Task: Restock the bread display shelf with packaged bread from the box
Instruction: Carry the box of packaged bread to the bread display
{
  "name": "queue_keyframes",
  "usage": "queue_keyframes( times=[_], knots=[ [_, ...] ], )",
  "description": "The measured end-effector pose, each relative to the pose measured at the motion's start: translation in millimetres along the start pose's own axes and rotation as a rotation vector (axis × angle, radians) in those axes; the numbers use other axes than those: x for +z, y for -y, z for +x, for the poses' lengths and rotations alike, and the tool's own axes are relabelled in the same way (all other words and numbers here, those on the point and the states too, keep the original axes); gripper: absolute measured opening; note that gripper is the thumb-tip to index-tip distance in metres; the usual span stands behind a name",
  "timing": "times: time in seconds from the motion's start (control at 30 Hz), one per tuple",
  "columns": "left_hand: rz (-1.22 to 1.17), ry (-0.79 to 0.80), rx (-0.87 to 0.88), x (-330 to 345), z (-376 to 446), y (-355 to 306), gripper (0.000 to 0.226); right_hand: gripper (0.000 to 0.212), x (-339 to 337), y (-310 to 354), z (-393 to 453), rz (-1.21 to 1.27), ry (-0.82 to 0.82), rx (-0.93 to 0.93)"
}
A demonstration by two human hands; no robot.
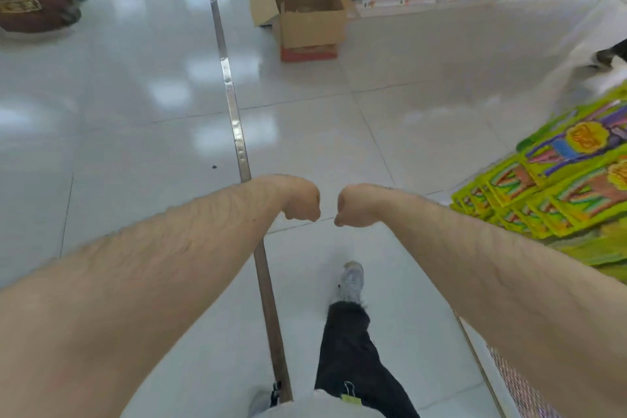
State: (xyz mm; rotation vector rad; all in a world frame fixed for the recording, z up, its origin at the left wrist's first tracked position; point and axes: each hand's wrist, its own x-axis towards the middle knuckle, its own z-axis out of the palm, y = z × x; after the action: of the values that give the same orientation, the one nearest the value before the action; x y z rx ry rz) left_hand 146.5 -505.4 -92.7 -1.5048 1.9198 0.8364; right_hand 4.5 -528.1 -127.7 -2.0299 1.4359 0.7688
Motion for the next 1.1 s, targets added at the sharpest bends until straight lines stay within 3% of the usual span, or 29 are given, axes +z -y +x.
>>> queue_keyframes(
  times=[0.2, 0.37, 0.87, 1.1],
  knots=[
    [-0.119, 0.04, -0.069, -125, 110, 23, 0.031, 0.031, -115, -62, 125, 0.051, 0.023, -0.052],
    [-0.237, -0.038, -0.102, -230, 181, 58, 0.032, 0.026, -224, -94, 210, 0.037, 0.028, -0.08],
    [-0.294, -0.087, -0.022, -520, 419, 243, 0.027, 0.028, -512, -115, 495, 0.128, -0.013, 0.037],
    [-0.333, -0.091, -0.006, -637, 522, 298, 0.027, 0.033, -624, -145, 609, 0.233, -0.076, 0.024]
  ],
)
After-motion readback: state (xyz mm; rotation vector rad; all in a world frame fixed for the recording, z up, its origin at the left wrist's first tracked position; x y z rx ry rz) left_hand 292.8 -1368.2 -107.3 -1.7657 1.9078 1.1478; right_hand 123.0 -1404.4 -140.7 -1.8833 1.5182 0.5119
